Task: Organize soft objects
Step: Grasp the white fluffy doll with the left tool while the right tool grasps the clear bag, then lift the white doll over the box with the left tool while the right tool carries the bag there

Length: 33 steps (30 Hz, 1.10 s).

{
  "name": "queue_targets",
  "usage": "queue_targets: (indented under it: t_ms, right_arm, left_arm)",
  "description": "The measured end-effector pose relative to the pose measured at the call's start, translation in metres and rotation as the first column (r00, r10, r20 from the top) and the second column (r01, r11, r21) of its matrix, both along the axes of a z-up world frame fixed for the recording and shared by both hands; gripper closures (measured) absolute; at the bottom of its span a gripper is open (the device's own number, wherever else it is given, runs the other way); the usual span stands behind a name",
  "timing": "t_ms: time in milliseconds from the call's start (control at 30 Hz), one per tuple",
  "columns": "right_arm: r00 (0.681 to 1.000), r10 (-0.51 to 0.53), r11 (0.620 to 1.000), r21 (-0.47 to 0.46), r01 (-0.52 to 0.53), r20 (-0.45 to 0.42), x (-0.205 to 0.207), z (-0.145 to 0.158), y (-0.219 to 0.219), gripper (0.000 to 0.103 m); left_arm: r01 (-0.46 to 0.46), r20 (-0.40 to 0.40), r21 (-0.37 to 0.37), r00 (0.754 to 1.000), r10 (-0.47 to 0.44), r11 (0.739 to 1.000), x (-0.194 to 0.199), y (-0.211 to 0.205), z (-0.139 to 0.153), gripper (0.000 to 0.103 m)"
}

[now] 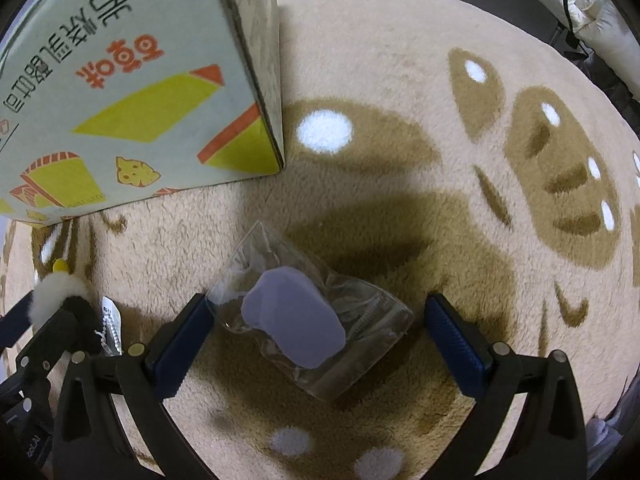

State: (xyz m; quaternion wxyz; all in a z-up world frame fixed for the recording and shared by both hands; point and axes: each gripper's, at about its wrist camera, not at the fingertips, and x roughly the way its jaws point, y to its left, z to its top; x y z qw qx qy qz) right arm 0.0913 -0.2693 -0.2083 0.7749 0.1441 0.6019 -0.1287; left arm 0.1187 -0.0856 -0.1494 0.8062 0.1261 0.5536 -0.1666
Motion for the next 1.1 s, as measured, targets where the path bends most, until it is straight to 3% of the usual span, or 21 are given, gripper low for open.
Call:
queue_targets:
  t_ms: [333, 500, 700, 1100]
  right_arm:
    - [1.000, 0.006, 0.999, -0.045, -0.005, 0.018, 0.001, 0.007, 0.007, 0.002]
    - [0.999, 0.014, 0.997, -0.073, -0.012, 0.030, -0.001, 0.017, 0.021, 0.011]
    - [0.999, 0.002, 0.998, -0.066, 0.002, 0.051, -0.008, 0.025, 0.021, 0.020]
    - [0.992, -0.002, 1.000, 0.004, 0.002, 0.130, -0.024, 0.061, 0.002, 0.022]
  left_arm:
    - [0.003, -0.037, -0.049, 0.999, -0.005, 0.999, -0.001, 0.002, -0.008, 0.068]
    - [-0.004, -0.035, -0.048, 0.999, 0.002, 0.999, -0.005, -0.002, -0.006, 0.070]
    - [-0.027, -0.018, -0.042, 0.999, 0.026, 0.999, -0.007, 0.001, 0.004, 0.072]
    - [-0.095, 0.055, -0.054, 0.994, 0.098, 0.994, -0.007, 0.022, 0.031, 0.073]
